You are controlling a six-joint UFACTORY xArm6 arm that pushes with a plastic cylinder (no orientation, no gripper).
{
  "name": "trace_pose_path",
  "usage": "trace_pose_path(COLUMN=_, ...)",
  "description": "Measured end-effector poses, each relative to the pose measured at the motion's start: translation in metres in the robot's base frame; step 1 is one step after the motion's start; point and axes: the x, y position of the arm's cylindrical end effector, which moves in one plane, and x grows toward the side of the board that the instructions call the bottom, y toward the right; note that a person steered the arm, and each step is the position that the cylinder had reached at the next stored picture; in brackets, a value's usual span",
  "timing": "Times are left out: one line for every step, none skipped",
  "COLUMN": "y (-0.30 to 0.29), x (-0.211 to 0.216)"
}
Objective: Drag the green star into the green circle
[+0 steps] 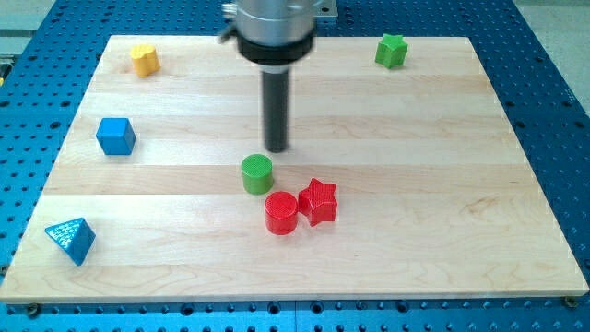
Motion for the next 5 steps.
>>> trace_pose_path(y=-0.044, x=0.04)
trace_pose_path(y=0.007, x=0.05)
trace_pose_path(y=0.027, x=0.061)
trace_pose_path(y=0.088, x=-0.01)
trace_pose_path(y=0.228, x=-0.076)
